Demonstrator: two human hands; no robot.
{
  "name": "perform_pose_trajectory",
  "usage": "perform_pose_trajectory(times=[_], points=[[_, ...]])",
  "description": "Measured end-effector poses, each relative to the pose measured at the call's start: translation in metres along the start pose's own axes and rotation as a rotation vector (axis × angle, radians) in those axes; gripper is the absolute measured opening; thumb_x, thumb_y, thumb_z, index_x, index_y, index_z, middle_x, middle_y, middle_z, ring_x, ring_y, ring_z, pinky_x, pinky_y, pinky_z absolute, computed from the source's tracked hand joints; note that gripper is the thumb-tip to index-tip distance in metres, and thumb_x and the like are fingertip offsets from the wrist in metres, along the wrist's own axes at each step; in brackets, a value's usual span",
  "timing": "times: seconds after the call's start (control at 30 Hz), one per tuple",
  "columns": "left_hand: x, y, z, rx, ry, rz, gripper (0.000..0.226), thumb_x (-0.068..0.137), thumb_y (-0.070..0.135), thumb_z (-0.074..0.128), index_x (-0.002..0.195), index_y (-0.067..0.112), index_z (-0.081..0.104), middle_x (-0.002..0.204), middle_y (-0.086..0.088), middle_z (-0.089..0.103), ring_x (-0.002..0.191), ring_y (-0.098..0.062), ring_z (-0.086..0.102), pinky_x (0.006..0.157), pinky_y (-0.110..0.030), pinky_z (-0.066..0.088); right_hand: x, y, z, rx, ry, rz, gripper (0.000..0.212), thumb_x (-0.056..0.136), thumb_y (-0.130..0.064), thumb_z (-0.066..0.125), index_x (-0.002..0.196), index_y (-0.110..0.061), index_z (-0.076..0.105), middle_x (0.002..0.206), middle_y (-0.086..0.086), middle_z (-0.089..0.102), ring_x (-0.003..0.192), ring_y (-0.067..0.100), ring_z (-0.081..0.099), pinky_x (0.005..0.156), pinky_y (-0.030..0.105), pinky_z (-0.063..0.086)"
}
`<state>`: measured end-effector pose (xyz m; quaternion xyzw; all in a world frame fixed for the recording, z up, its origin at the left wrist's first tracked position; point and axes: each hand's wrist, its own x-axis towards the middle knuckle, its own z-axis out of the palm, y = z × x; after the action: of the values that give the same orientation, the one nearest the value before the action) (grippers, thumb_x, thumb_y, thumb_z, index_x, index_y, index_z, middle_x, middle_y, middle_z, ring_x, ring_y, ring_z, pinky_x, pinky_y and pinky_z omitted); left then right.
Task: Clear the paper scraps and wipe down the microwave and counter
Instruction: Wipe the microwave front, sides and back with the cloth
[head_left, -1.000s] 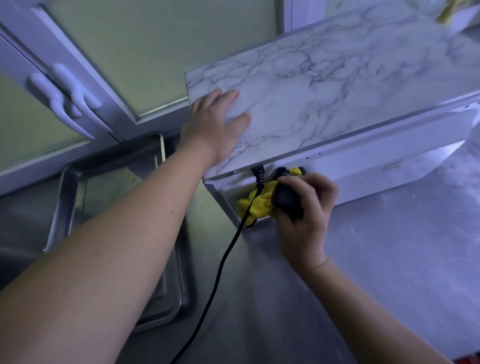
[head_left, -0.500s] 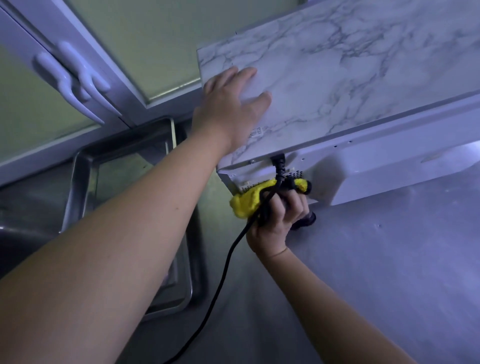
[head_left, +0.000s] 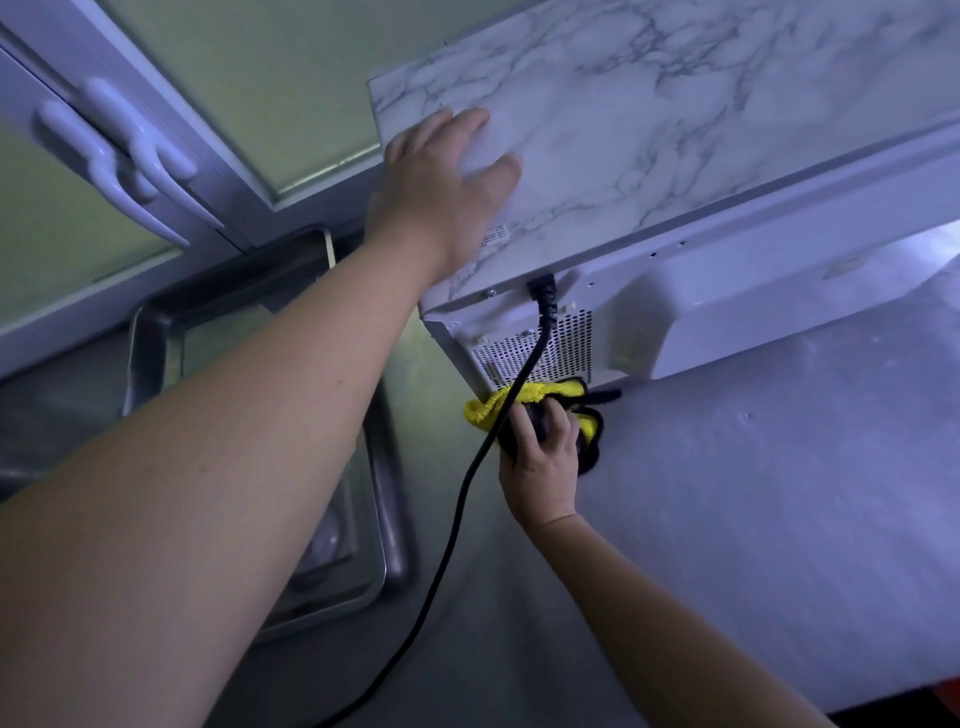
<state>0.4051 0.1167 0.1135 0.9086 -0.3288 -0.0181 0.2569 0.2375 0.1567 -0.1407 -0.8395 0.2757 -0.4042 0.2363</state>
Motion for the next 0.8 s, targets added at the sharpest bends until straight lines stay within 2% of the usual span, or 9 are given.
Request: perform_pose_trajectory(times=[0.17, 0.3, 0.4, 0.47, 0.53, 0.63, 0.67, 0.73, 0.8], points=[[0.0, 0.0, 0.0, 0.014, -0.008, -0.002, 0.069, 0.08, 0.063, 0.041, 0.144, 0.037, 0.044, 0.156, 0.01, 0.034, 0.144, -0.016, 0.022, 0.115, -0.035, 0.019, -0.006, -0.014, -0.027, -0.072, -0.268, 0.124, 0.073, 0.062, -0.002, 0.078, 0.127, -0.025, 0.054, 0.128, 0.014, 0.058, 0.096, 0.043, 0.057, 0.062, 0.042, 0.052], [-0.002, 0.002, -0.002, 0.02, -0.024, 0.0, 0.069, 0.082, 0.063, 0.041, 0.146, 0.036, 0.042, 0.157, 0.009, 0.032, 0.145, -0.017, 0.02, 0.117, -0.039, 0.02, 0.002, -0.015, -0.06, -0.192, -0.71, 0.234, 0.061, 0.081, -0.02, 0.062, 0.137, -0.039, 0.051, 0.142, -0.005, 0.054, 0.113, 0.035, 0.053, 0.072, 0.037, 0.049], [-0.002, 0.003, -0.003, 0.026, -0.029, 0.01, 0.068, 0.084, 0.061, 0.041, 0.147, 0.035, 0.041, 0.157, 0.008, 0.031, 0.145, -0.017, 0.02, 0.118, -0.04, 0.021, 0.012, -0.001, -0.095, 0.175, -0.896, 0.499, 0.048, 0.08, -0.024, 0.058, 0.122, -0.048, 0.06, 0.122, -0.011, 0.067, 0.108, 0.022, 0.063, 0.078, 0.035, 0.053], [-0.003, 0.003, -0.003, 0.028, -0.028, 0.012, 0.066, 0.085, 0.061, 0.042, 0.146, 0.035, 0.041, 0.158, 0.007, 0.031, 0.145, -0.017, 0.02, 0.117, -0.04, 0.022, 0.014, 0.005, -0.122, 0.633, -0.731, 0.905, 0.042, 0.082, -0.011, 0.062, 0.109, -0.043, 0.069, 0.11, -0.003, 0.074, 0.103, 0.025, 0.069, 0.08, 0.042, 0.059], [-0.003, 0.003, -0.004, 0.038, -0.023, 0.015, 0.065, 0.087, 0.06, 0.042, 0.146, 0.036, 0.041, 0.158, 0.007, 0.03, 0.145, -0.017, 0.019, 0.117, -0.041, 0.023, 0.013, 0.012, -0.136, 0.882, -0.429, 1.172, 0.047, 0.086, -0.001, 0.061, 0.111, -0.04, 0.071, 0.106, 0.003, 0.075, 0.1, 0.027, 0.071, 0.081, 0.046, 0.061], [-0.004, 0.003, -0.004, 0.046, -0.018, 0.025, 0.064, 0.088, 0.06, 0.043, 0.147, 0.035, 0.04, 0.158, 0.007, 0.03, 0.146, -0.017, 0.019, 0.117, -0.043, 0.023, 0.032, 0.011, -0.12, 0.97, -0.071, 1.25, 0.046, 0.093, -0.005, 0.058, 0.118, -0.044, 0.066, 0.106, -0.005, 0.075, 0.093, 0.014, 0.073, 0.072, 0.033, 0.061], [-0.004, 0.003, -0.004, 0.045, -0.017, 0.025, 0.063, 0.088, 0.06, 0.043, 0.146, 0.035, 0.04, 0.158, 0.007, 0.03, 0.146, -0.016, 0.019, 0.116, -0.043, 0.023, 0.042, 0.005, -0.109, 1.018, -0.028, 1.258, 0.046, 0.095, -0.006, 0.056, 0.123, -0.042, 0.063, 0.109, -0.003, 0.074, 0.094, 0.015, 0.072, 0.071, 0.032, 0.061], [-0.004, 0.004, -0.004, 0.044, -0.013, 0.018, 0.062, 0.088, 0.059, 0.044, 0.146, 0.036, 0.041, 0.158, 0.007, 0.03, 0.146, -0.016, 0.019, 0.116, -0.042, 0.023, 0.056, -0.015, -0.08, 1.018, -0.022, 1.298, 0.051, 0.095, -0.007, 0.052, 0.137, -0.037, 0.051, 0.118, 0.004, 0.067, 0.103, 0.024, 0.067, 0.083, 0.041, 0.06], [-0.003, 0.004, -0.003, 0.05, -0.014, 0.011, 0.061, 0.088, 0.058, 0.044, 0.146, 0.037, 0.041, 0.159, 0.008, 0.029, 0.146, -0.015, 0.018, 0.115, -0.043, 0.024, 0.061, -0.039, -0.055, 0.95, -0.052, 1.342, 0.065, 0.094, -0.009, 0.047, 0.15, -0.04, 0.031, 0.122, 0.002, 0.058, 0.106, 0.025, 0.06, 0.089, 0.04, 0.054]])
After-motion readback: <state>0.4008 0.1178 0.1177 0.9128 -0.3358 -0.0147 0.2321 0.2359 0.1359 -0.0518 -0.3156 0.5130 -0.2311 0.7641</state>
